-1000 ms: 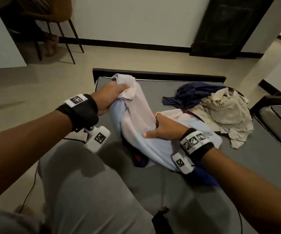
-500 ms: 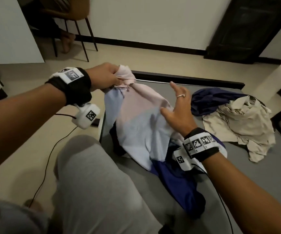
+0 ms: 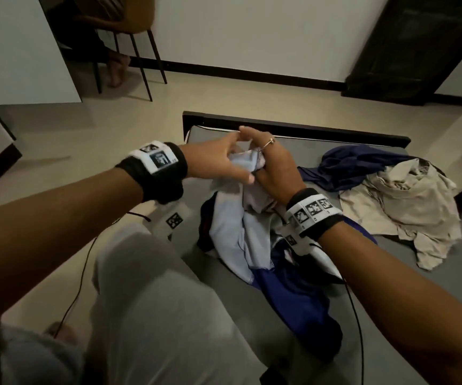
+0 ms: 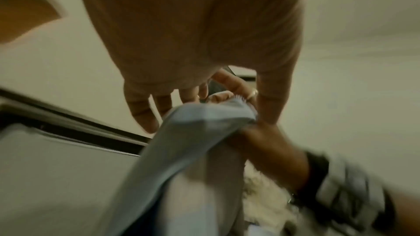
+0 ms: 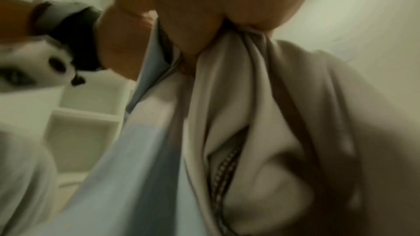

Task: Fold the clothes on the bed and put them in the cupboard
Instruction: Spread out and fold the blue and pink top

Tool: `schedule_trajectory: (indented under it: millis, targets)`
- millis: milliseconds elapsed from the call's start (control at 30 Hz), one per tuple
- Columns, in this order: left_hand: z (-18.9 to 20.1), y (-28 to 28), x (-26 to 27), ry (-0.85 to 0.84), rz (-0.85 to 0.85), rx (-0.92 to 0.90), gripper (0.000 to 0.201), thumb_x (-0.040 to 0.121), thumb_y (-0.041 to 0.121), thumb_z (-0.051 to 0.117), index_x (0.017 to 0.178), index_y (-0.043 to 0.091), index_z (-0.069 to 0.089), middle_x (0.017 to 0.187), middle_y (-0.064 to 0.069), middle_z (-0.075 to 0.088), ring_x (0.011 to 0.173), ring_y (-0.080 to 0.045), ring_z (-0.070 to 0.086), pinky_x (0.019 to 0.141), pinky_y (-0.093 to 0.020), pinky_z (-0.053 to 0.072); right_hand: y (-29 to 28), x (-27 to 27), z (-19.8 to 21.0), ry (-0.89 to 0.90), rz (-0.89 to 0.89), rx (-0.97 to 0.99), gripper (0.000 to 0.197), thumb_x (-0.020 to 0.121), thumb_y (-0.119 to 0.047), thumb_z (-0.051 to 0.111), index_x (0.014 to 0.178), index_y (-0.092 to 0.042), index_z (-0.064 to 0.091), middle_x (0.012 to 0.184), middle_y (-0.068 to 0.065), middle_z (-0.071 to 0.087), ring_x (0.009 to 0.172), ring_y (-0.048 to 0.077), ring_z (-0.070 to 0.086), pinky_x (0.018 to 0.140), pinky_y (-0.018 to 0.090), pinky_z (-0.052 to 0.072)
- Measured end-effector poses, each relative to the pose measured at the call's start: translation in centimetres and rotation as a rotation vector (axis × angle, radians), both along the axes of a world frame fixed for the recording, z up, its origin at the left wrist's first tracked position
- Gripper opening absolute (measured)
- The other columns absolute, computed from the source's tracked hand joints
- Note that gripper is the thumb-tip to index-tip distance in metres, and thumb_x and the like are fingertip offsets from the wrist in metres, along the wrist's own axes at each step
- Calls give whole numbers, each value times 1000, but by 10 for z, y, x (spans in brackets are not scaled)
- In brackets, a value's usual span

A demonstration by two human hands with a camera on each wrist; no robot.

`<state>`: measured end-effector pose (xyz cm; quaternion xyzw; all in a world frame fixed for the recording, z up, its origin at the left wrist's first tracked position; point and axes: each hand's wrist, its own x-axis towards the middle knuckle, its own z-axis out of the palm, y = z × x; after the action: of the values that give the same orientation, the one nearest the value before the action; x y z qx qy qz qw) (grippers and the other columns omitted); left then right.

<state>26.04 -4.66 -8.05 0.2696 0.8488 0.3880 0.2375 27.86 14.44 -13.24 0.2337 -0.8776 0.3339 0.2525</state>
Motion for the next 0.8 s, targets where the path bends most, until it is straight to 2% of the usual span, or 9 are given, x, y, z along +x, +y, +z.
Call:
schedule_trajectory:
  millis: [67,167,233,333,433,567,633,733,800]
  targets:
    - [-30,-2,-3,164,-44,-209,111,64,60,84,150,23,25,141,5,49,122,-16,54,104,-37,47,8,-5,7,-101,-46,-247,31,83,-7,58,111,-13,68,104,1,69,91,14,64,83,39,55]
    - [-50,-11,-3,93,-25,-220,29,84,38,77,109,28,65,104,11,70,101,-15,65,84,-29,50,10,-4,32,-233,69,-692,23,84,-5,46,81,-13,68,84,5,68,82,21,62,77,39,52]
    - [-57,-5,2,69,-16,-140,11,88,25,71,99,24,70,95,8,73,93,-13,68,82,-29,51,10,-2,47,-307,145,-844,35,87,-8,41,68,-19,68,73,-1,66,73,16,60,71,32,49]
    - [-57,-4,-2,-11,116,110,26,86,15,60,109,3,65,104,-15,73,94,-31,70,88,-44,57,20,-4,61,-290,91,-808,38,92,-7,37,71,-20,66,74,-3,65,73,13,60,70,29,49]
    - [-40,-17,-12,-123,370,368,21,96,5,52,113,-2,62,106,-23,70,92,-36,68,85,-47,57,44,-15,61,-279,-171,-698,28,86,-9,45,70,-26,59,72,-8,59,68,7,55,68,25,46]
    - [4,-47,-16,-105,520,646,5,97,13,59,95,10,63,80,0,73,72,-13,68,66,-24,55,67,-17,48,-258,-343,-600,30,76,-6,42,54,-25,51,62,-7,52,67,15,45,64,35,35]
    - [21,-58,-11,28,396,460,9,94,22,66,100,18,61,87,5,70,75,-6,65,65,-18,53,74,-16,48,-258,-386,-595,30,77,-4,38,56,-24,47,62,-5,49,65,15,43,63,34,33]
    - [19,-70,-8,297,56,-340,54,75,36,85,116,29,51,100,13,61,88,-8,60,73,-22,47,83,-20,55,-286,-449,-711,35,71,-1,35,52,-24,53,58,-6,47,63,17,43,60,31,32]
    - [1,-75,-9,468,-60,-751,49,74,34,82,113,32,52,98,8,64,88,-18,61,79,-29,48,81,-19,59,-304,-448,-722,39,69,2,35,49,-25,54,56,-6,46,60,16,44,57,28,33]
